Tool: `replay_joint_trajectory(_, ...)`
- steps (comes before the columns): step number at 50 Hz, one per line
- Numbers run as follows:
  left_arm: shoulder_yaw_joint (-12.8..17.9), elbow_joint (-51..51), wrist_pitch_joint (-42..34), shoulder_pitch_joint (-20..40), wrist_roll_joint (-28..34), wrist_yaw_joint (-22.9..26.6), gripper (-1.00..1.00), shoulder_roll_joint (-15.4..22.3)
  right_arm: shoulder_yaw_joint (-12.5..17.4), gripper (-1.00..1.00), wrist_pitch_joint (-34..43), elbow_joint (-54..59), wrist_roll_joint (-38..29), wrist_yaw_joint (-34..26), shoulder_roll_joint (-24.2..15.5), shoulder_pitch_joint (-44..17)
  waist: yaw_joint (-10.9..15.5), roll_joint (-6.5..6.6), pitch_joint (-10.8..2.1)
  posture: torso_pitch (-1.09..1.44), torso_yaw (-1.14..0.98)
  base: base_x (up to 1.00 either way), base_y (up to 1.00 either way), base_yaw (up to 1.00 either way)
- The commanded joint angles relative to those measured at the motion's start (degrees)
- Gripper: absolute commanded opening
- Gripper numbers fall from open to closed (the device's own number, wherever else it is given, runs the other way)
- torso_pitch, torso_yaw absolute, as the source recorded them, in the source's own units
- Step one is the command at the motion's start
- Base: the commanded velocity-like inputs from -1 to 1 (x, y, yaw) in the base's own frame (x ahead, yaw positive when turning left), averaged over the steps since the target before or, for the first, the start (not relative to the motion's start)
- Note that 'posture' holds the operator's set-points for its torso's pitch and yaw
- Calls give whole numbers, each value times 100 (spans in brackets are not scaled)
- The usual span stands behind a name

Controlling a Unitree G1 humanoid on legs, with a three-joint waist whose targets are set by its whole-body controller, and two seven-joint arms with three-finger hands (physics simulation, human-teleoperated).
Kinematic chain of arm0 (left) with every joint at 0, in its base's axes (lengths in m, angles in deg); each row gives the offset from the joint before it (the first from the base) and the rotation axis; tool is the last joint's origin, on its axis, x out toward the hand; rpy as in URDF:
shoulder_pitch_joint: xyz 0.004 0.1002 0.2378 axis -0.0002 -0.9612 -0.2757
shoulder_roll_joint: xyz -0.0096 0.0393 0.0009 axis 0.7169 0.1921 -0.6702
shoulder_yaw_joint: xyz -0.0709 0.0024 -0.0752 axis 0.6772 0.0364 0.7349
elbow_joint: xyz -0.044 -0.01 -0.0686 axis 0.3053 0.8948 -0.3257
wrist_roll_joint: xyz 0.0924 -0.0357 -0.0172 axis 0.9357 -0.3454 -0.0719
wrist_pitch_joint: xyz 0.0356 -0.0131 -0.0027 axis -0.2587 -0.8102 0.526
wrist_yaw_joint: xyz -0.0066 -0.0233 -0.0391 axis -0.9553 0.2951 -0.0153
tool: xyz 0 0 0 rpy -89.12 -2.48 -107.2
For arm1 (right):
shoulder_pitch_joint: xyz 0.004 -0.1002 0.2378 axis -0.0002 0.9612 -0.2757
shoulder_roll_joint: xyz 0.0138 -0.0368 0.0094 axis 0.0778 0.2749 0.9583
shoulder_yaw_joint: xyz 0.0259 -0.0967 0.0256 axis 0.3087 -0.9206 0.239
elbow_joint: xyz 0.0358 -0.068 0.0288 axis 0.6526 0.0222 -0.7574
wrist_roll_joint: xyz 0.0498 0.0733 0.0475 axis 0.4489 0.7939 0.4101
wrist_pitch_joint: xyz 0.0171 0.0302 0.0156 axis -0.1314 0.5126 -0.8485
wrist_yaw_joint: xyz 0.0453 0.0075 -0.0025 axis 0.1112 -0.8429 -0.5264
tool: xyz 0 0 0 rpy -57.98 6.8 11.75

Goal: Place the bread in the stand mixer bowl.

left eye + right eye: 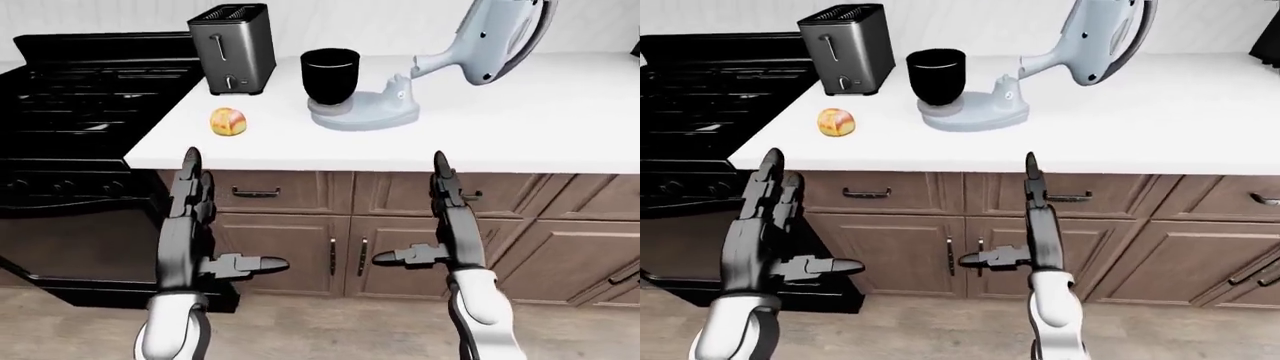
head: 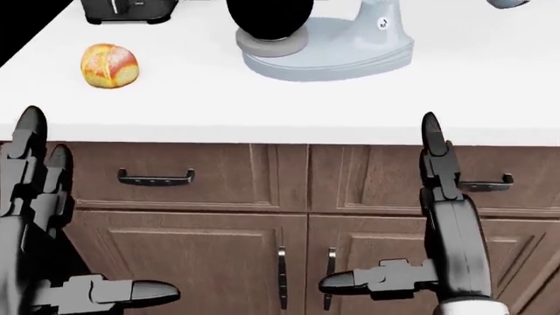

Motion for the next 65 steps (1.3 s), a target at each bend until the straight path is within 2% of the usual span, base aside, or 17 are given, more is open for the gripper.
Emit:
replay_joint_trajectory(1, 7, -183, 127, 65, 1, -19, 100, -7, -1, 100, -139, -211, 4, 5, -32, -72, 53, -48, -44, 0, 0, 30, 0, 0)
replay_joint_trajectory(3, 3, -181, 132, 62, 6, -21, 100, -7, -2, 100, -140, -202, 4, 3, -32, -79, 56, 27, -36, 0, 0, 30, 0, 0)
replay_joint_trajectory(8, 6, -201, 110, 71, 6, -22, 100, -4, -3, 100, -105, -236, -6, 0, -30, -78, 112, -217, -49, 0, 0, 30, 0, 0)
replay_joint_trajectory(11, 15, -216, 87, 83, 0, -22, 100, -1, -7, 100, -82, -243, -19, 3, -29, -88, 154, -477, -67, 0, 0, 30, 0, 0)
replay_joint_trajectory(13, 18, -214, 87, 85, -2, -21, 100, 0, -5, 100, -78, -248, -20, 4, -30, -92, 134, -840, -191, 0, 0, 30, 0, 0)
replay_joint_trajectory(14, 18, -215, 85, 85, -2, -21, 100, 0, -3, 100, -77, -249, -21, 4, -31, -93, 44, -600, -97, 0, 0, 30, 0, 0)
replay_joint_trajectory(15, 18, -213, 82, 89, -3, -20, 100, 0, 5, 100, -84, -242, -17, 5, -32, -89, 73, -699, -59, 0, 0, 30, 0, 0)
replay_joint_trajectory(17, 25, -230, 64, 98, -6, -19, 100, 4, 11, 100, -89, -250, -15, 5, -34, -81, -9, -678, -58, 0, 0, 27, 0, 0)
replay_joint_trajectory(22, 16, -226, 74, 94, 1, -21, 100, 2, 18, 100, -101, -271, -16, 7, -34, -50, -42, -412, -9, 0, 0, 25, 0, 0)
replay_joint_trajectory(24, 15, -220, 80, 94, 0, -23, 100, -1, 20, 100, -126, -270, -13, 11, -33, -27, -70, -231, -26, 0, 0, 25, 0, 0)
replay_joint_trajectory(26, 14, -222, 82, 94, 1, -25, 100, -1, 19, 100, -142, -290, -16, 10, -33, -1, -76, 100, -144, 0, 0, 25, 0, 0)
replay_joint_trajectory(27, 19, -231, 74, 95, -4, -26, 100, -1, 22, 100, -164, -311, -15, 11, -32, 27, -16, -10, -165, 0, 0, 26, 0, 0)
replay_joint_trajectory(35, 14, -291, 44, 82, -3, -30, 100, -4, 14, 100, -220, -460, -39, 3, -23, 116, 83, -247, -55, 0, 0, 22, 0, 0)
replay_joint_trajectory(39, 32, -355, 14, 74, -21, -25, 100, -4, 49, 100, -373, -520, 18, 10, -16, 200, 138, -675, -131, 0, 0, 1, 0, 0)
replay_joint_trajectory(40, 34, -362, 8, 74, -23, -25, 100, -5, 48, 100, -371, -532, 15, 10, -15, 206, 169, -530, -122, 0, 0, 0, 0, 0)
replay_joint_trajectory(45, 26, -382, -3, 76, -15, -29, 100, -7, 47, 100, -371, -570, 7, 17, -8, 232, 100, -460, -210, 0, 0, 0, 0, 0)
replay_joint_trajectory(65, 28, -425, -70, 141, -11, -39, 100, 4, 40, 100, -319, -626, -3, -24, -12, 221, 88, -450, -235, 0, 0, 0, 0, 0)
